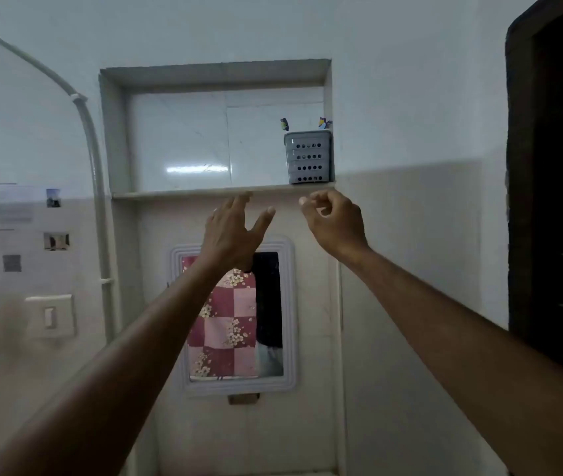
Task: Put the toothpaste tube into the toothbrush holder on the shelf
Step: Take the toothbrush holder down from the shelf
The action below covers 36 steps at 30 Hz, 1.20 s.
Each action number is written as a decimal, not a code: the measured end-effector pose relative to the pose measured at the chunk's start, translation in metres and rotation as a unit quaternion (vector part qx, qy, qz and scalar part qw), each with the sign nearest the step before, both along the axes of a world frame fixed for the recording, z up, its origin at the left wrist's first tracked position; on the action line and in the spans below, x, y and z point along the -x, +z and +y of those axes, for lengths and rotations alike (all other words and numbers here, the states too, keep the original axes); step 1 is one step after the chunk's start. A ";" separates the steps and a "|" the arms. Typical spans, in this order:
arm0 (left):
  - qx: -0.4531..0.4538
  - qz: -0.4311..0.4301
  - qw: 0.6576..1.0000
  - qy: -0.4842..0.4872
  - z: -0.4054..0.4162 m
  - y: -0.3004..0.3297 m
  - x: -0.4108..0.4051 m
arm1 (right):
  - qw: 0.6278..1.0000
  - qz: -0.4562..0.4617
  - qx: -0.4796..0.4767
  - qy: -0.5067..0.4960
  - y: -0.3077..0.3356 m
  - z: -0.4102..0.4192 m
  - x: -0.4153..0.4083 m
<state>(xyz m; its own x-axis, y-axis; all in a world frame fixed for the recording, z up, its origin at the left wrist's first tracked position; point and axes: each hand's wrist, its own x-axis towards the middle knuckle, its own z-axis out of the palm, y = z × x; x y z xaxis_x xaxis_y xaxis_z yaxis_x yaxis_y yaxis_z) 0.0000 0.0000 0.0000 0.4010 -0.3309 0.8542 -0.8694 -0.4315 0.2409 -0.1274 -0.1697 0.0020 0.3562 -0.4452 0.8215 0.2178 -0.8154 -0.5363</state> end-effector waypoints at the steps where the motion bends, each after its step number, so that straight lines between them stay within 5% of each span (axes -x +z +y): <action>1: 0.011 -0.015 1.000 -0.006 -0.004 0.006 -0.008 | 1.000 -0.005 -0.006 -0.013 0.008 -0.006 -0.009; 9: 0.026 -0.067 0.997 0.001 -0.060 0.053 -0.082 | 0.992 0.027 0.006 -0.123 0.081 -0.043 -0.082; 18: 0.017 -0.047 0.998 0.044 -0.110 0.047 -0.158 | 0.961 0.084 0.003 -0.264 0.087 -0.054 -0.163; 32: 0.068 -0.030 0.997 -0.003 -0.113 0.048 -0.161 | 0.962 -0.033 -0.057 -0.263 0.082 -0.042 -0.149; 36: 0.115 -0.009 0.991 -0.073 -0.099 0.048 -0.135 | 0.977 -0.093 -0.066 -0.182 0.074 -0.030 -0.116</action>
<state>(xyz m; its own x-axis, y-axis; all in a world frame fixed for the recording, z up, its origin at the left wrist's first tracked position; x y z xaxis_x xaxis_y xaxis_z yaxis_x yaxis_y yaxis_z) 0.1354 -0.0989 0.0483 0.3471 -0.1791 0.9206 -0.9235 -0.2363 0.3022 -0.0111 -0.1992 0.0761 0.0048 -0.6205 0.7842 0.0290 -0.7837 -0.6204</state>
